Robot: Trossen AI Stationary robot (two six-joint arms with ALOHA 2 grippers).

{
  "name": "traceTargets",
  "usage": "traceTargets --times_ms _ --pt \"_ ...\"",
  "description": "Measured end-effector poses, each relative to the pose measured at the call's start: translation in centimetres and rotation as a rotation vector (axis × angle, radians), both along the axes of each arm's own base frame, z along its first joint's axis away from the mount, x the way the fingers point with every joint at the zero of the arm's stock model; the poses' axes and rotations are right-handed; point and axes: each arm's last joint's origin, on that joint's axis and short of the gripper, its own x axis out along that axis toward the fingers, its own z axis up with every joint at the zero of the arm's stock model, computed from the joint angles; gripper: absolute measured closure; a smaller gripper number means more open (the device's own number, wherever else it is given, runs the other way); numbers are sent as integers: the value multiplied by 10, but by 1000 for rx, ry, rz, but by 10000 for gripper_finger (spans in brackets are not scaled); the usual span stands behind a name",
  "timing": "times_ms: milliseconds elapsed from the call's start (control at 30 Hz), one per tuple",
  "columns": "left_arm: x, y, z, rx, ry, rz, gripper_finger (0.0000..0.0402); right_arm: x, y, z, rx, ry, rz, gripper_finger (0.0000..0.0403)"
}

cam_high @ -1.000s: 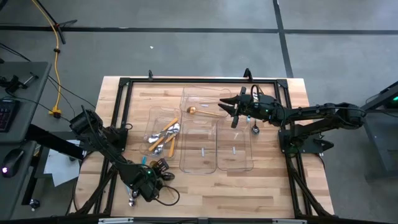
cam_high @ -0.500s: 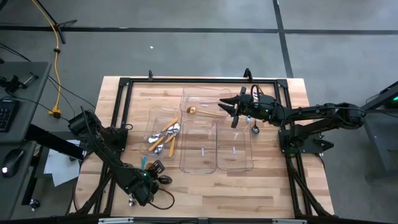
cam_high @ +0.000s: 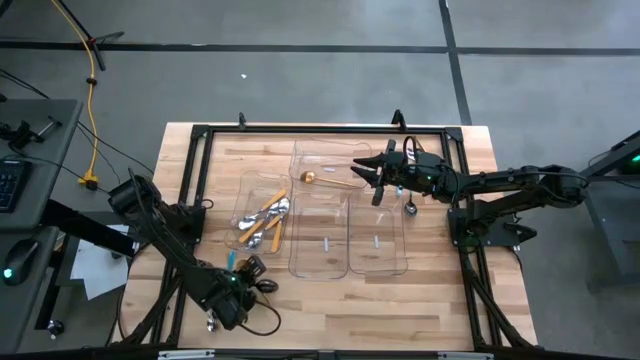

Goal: Sort silverware by color (type)
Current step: Put the gold spoon into the top transparent bin

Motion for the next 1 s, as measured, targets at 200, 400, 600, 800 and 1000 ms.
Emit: traceTargets --times_ms 200,400,600,800,1000 --pt "-1 3 17 -35 -58 5 401 0 0 0 0 0 0 311" --pt "0 8 30 -25 -166 35 401 0 0 0 0 2 0 311" --pt "1 10 34 16 -228 48 401 0 0 0 1 4 0 311" --pt "2 11 35 59 -282 60 401 0 0 -1 2 7 0 311" --pt "2 11 36 70 -315 83 401 0 0 -1 2 7 0 311"
